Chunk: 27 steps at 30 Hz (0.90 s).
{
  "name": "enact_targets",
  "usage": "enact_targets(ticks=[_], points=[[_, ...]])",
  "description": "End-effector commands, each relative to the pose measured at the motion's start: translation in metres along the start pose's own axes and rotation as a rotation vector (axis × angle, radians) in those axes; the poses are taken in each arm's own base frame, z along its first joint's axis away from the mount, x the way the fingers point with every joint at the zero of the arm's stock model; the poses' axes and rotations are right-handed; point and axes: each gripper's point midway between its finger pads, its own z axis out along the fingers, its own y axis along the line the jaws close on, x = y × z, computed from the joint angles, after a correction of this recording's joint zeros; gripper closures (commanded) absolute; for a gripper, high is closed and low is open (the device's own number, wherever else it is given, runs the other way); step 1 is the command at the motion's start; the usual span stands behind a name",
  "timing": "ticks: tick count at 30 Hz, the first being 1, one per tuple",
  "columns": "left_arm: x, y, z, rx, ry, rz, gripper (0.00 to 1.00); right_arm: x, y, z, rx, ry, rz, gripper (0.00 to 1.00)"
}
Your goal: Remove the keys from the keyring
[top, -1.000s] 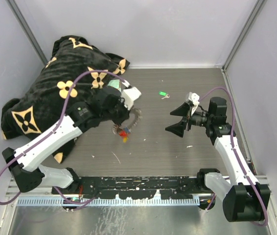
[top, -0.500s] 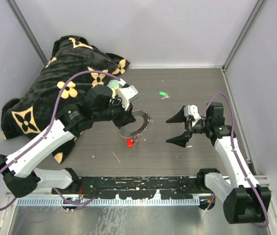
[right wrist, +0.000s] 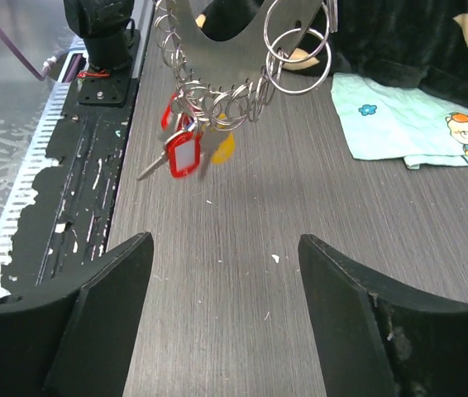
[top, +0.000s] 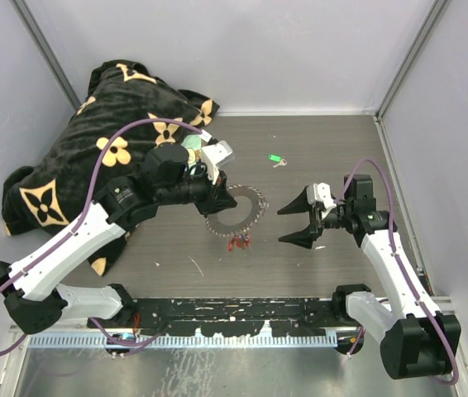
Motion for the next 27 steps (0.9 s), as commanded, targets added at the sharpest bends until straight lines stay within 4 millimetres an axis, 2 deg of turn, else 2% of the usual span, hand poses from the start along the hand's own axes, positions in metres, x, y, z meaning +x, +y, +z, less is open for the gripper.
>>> enact_targets(ticks=[1, 27], points=[[-0.04, -0.012, -0.007, 0.033, -0.13, -0.026, 1.0, -0.011, -0.001, 0.004, -0.021, -0.008, -0.076, 0.25], [-0.066, 0.001, 0.005, -0.054, -0.223, -0.229, 1.0, -0.001, 0.008, 0.03, -0.074, 0.027, -0.066, 0.48]])
